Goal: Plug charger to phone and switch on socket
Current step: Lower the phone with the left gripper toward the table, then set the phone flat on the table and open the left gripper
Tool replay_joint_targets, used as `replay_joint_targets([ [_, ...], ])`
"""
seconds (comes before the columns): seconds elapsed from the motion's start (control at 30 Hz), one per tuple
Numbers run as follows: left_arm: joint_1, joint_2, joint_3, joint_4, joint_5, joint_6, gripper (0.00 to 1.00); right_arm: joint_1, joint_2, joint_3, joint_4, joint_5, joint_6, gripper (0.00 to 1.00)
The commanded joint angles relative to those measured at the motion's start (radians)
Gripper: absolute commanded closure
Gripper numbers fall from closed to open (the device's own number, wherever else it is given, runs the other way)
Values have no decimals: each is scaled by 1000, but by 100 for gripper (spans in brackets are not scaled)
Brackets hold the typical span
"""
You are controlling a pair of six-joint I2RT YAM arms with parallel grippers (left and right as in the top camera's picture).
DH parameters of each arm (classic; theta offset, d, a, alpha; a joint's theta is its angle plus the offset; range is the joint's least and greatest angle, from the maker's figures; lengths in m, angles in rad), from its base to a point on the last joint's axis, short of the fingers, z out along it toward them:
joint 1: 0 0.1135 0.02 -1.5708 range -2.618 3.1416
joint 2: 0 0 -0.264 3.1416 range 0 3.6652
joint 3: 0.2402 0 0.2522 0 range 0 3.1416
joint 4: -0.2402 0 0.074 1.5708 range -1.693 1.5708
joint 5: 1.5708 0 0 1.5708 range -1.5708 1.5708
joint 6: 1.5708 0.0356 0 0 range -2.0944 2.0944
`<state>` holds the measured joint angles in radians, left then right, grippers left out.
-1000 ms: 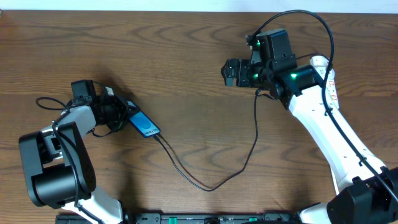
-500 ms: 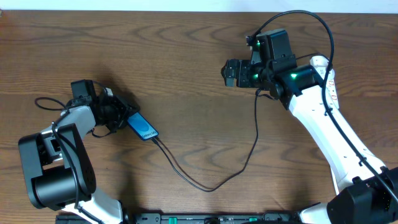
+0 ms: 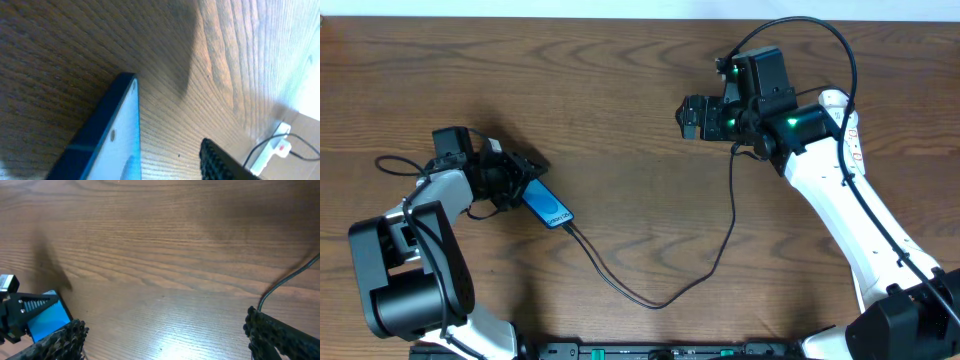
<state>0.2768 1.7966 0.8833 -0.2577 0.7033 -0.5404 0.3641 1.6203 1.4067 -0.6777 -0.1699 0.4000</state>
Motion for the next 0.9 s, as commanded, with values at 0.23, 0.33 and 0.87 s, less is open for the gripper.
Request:
replay_joint_targets([
  [0.23, -1, -3, 1, -22, -39, 9, 42, 4, -14, 5, -8, 3, -16, 1],
  [0.33, -1, -3, 1, -22, -39, 4, 41, 4, -14, 5, -10, 3, -16, 1],
  [0.87, 0, -3, 1, -46, -117, -97, 20, 4, -14, 5, -11, 7, -16, 1],
])
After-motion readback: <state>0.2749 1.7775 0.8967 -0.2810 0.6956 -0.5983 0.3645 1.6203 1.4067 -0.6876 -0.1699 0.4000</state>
